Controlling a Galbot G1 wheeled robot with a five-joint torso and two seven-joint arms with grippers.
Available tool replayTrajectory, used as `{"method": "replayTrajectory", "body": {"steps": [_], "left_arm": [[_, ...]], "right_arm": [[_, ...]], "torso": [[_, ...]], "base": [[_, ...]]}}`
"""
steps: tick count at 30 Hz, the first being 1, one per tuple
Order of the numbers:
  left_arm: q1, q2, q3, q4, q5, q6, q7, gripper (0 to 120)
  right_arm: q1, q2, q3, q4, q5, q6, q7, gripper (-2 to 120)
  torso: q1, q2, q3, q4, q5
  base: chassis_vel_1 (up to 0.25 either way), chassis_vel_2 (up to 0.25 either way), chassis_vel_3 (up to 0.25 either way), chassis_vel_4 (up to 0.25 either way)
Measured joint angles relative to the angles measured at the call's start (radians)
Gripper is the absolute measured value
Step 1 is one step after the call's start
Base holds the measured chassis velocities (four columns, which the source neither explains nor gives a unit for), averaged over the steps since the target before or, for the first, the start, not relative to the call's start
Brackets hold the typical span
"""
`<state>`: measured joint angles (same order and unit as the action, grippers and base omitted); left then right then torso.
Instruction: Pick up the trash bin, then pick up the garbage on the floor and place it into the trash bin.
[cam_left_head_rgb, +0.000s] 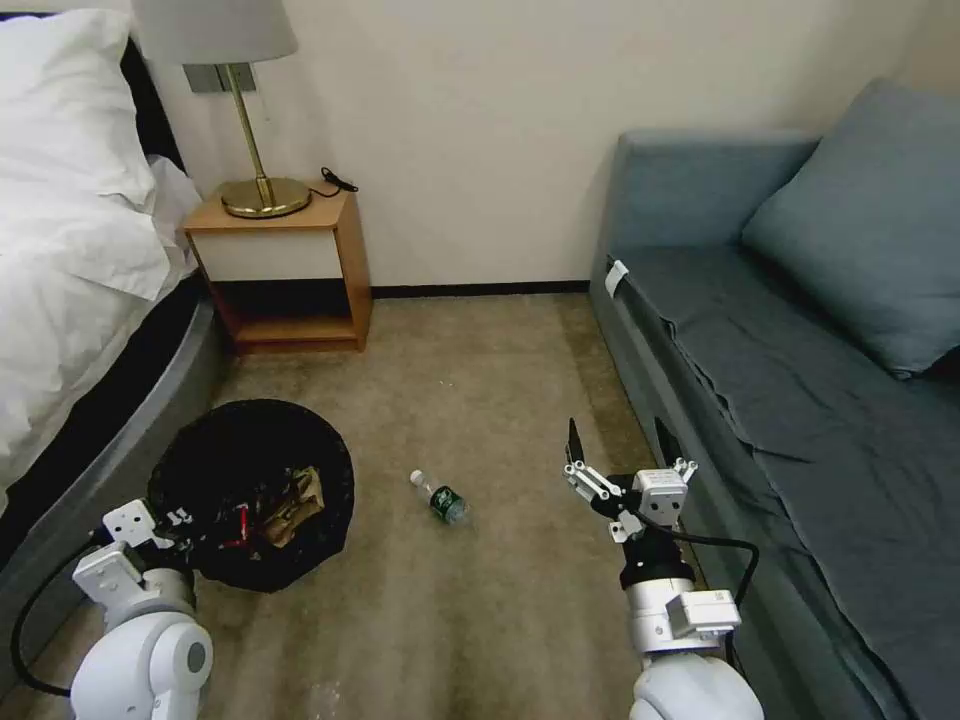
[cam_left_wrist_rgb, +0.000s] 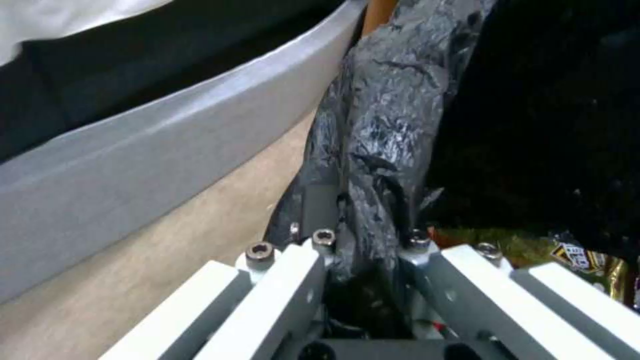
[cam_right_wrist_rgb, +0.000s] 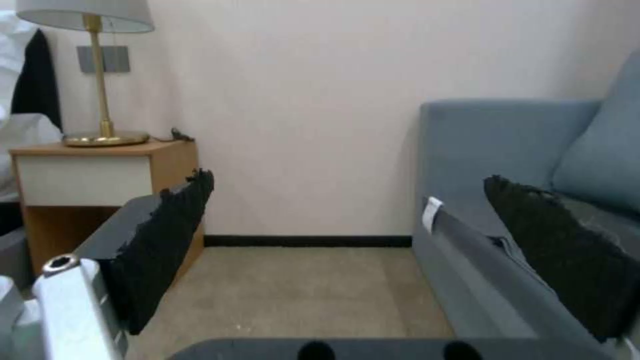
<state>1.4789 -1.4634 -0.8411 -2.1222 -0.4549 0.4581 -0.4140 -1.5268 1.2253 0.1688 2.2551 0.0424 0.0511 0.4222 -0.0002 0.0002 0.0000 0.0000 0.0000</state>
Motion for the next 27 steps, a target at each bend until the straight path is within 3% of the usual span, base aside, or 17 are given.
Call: {"method": "replayTrajectory", "body": {"steps": [12, 20, 23, 27], "left_arm": [[-0.006, -0.002, 0.001, 0.005, 0.001, 0.001, -0.001, 2], [-0.021, -0.003, 0.005, 0.023, 0.003, 0.003, -0.001, 2], [-0.024, -0.002, 0.005, 0.025, 0.004, 0.005, -0.001, 2], [-0.023, -0.001, 0.005, 0.025, 0.004, 0.005, -0.001, 2]], "right_arm": [[0.031, -0.023, -0.002, -0.02, 0.017, -0.007, -0.001, 100], [0.132, -0.072, -0.05, -0.075, 0.086, -0.04, -0.009, 100], [0.193, -0.125, -0.085, -0.099, 0.172, -0.06, -0.011, 100], [0.343, -0.211, -0.155, -0.136, 0.375, -0.128, -0.015, 100]], "torso": [[0.0, 0.0, 0.0, 0.0, 0.0], [0.0, 0.0, 0.0, -0.0001, 0.0001], [0.0, 0.0, 0.0, -0.0002, 0.0001], [0.0, 0.0, 0.0, -0.0003, 0.0001]], "base": [[-0.173, 0.177, 0.173, -0.171], [-0.021, 0.019, 0.021, -0.014], [0.0, 0.0, 0.0, 0.0], [0.0, 0.0, 0.0, 0.0]]}}
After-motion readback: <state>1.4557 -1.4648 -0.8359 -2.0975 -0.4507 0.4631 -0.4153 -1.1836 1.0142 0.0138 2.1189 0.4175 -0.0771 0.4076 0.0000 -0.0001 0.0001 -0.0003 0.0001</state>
